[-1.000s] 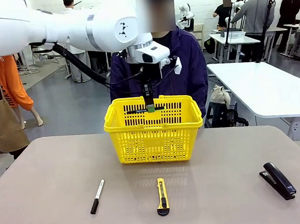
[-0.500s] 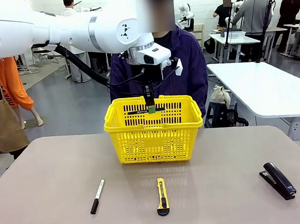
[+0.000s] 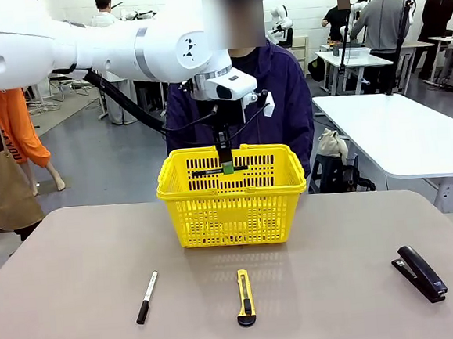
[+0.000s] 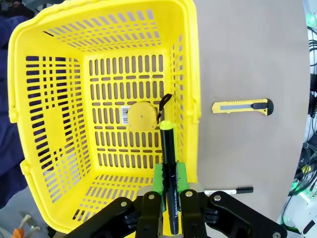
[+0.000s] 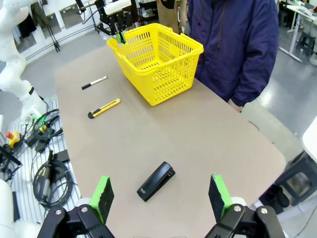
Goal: Place the items the person wants into the basket.
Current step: Pick up the item the person points to and place it in the Market Basket.
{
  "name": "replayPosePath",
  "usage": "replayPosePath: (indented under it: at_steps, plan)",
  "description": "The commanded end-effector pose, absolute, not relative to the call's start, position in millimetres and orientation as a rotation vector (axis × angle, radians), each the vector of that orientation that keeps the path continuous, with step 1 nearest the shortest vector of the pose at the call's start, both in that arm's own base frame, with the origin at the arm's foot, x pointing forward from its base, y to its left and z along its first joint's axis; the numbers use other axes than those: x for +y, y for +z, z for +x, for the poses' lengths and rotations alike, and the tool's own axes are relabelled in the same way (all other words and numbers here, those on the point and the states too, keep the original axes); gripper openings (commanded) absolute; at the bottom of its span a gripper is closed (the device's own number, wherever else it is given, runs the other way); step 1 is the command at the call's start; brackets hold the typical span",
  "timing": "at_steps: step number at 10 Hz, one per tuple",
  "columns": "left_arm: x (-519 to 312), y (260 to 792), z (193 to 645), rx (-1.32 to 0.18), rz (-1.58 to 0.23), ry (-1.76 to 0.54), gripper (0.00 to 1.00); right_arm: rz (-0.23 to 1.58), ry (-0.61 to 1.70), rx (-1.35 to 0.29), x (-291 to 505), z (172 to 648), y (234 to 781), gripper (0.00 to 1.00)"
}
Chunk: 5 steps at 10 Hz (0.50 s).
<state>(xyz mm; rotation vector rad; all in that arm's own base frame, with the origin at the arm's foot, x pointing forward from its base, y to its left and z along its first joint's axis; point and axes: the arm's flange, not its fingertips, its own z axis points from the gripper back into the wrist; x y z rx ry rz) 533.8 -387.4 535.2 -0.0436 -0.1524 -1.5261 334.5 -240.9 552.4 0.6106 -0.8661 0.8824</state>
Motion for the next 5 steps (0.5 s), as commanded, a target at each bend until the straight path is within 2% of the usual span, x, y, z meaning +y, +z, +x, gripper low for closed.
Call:
replayPosePath:
  at_steps: [1, 5]
  plan:
    - [-385.3, 527.5, 573.9, -0.116, -0.160, -1.618, 0.11, 0.626, 0.889, -0.908, -241.6, 336.9, 552.8, 1.00]
    - [-375.1, 495.0, 613.3, -0.074, -0.198, -1.606, 0.11, 0.626, 0.889, -0.908, -241.6, 336.9, 552.8, 1.00]
